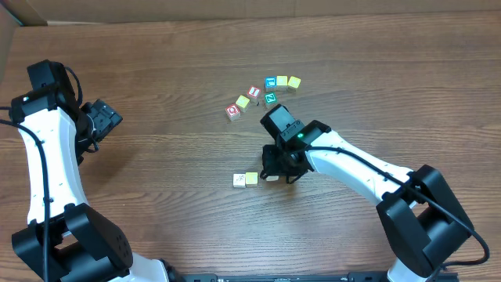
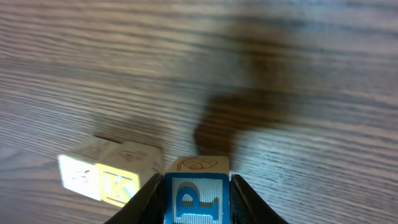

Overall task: Flip 4 blocks
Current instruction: 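Carry the P block toward the K and violin blocks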

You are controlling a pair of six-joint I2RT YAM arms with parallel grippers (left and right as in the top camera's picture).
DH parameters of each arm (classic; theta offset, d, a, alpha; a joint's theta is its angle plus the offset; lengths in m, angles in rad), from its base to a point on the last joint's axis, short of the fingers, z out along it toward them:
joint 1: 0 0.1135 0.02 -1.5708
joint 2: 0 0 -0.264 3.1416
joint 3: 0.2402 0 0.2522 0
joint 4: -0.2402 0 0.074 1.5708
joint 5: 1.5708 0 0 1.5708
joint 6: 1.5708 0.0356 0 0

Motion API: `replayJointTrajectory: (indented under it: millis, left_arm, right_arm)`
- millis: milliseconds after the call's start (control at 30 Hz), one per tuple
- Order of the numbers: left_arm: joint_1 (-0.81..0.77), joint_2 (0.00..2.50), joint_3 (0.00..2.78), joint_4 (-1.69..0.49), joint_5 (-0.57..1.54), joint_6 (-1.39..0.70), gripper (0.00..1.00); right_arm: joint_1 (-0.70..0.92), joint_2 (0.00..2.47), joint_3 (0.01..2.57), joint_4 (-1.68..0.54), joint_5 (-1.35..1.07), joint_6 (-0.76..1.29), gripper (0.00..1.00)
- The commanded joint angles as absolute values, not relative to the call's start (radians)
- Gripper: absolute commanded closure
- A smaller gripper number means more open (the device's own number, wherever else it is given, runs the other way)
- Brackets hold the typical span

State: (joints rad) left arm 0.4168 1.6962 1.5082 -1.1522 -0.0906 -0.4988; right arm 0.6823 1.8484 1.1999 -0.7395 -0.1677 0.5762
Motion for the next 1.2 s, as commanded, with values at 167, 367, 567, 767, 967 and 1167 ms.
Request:
replayJointTrajectory:
  millis: [167,367,567,767,967,1167]
  left_arm:
    - [0.418,1.691,1.517,-1.151,-0.093,-0.505,0.0]
    - [0.418,1.691,1.517,-1.151,-0.093,-0.505,0.0]
    - [0.418,1.691,1.517,-1.151,-0.093,-0.505,0.0]
    - [0.418,1.691,1.517,-1.151,-0.093,-0.505,0.0]
    - [0.418,1.691,1.517,-1.151,-0.093,-0.505,0.0]
    - [0.418,1.691,1.517,-1.151,-0.093,-0.505,0.0]
  right_arm:
    - [0.686,1.824,1.185,-0.727,-0.163,0.581,0.65]
    - [0.686,1.824,1.185,-0.721,-0.211,0.581,0.52]
    - [0.686,1.824,1.185,-0.714,-0.21,0.58,0.43]
    - [0.652,1.819,1.198,-0.693,-0.212,0.577,0.54]
    - [0.608,1.816,1.206,-0.72,-0.236,0.575,0.61]
    - [0.579,1.816,1.206,-0.731,-0.237,0.569,0.82]
